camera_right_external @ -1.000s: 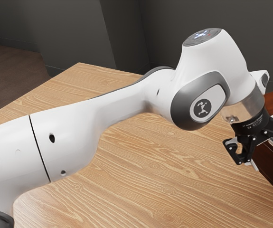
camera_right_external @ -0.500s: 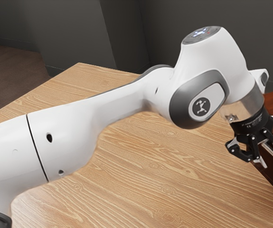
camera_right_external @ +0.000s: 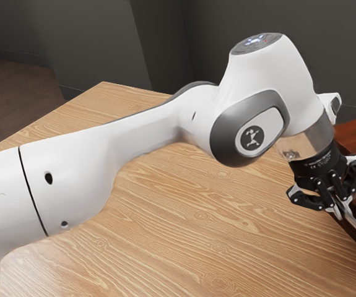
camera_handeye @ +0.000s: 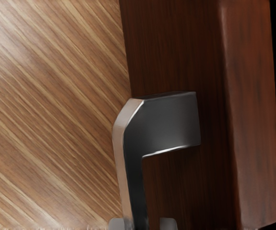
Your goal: Pull the drawer handle with one arm to open the drawer
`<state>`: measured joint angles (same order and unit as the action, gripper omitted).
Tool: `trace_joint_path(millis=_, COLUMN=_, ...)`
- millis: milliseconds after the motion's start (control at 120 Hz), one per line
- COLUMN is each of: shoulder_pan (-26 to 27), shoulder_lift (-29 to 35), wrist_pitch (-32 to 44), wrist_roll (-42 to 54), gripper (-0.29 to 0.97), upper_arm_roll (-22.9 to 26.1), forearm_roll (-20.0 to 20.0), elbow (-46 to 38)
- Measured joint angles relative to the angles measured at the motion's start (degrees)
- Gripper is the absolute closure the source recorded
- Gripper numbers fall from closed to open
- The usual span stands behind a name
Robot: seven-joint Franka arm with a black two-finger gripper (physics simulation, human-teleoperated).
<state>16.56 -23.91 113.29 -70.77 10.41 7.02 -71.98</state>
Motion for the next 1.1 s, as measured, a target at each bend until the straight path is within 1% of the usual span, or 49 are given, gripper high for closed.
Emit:
trace_joint_path(millis=383, shoulder_pan=-0.16, shoulder_lift=5.06, wrist_pitch=-0.59, wrist_roll=-0.18, gripper=0.79, upper_arm_roll=-0.26, forearm_roll=-0.1, elbow=-6.46)
trace_joint_path(millis=808, shoulder_pan=-1.8, shoulder_lift=12.83, wrist_pitch=-0.17, wrist_roll=-0.35, gripper=0.79, upper_arm_roll=-0.42, forearm_roll=0.13, elbow=-15.96)
trace_joint_path(millis=1100, shoulder_pan=-2.02, shoulder_lift=17.91, wrist_pitch=0.66, wrist_roll=-0.42, gripper=0.79, upper_arm_roll=-1.04, forearm_roll=0.61, elbow=-22.36)
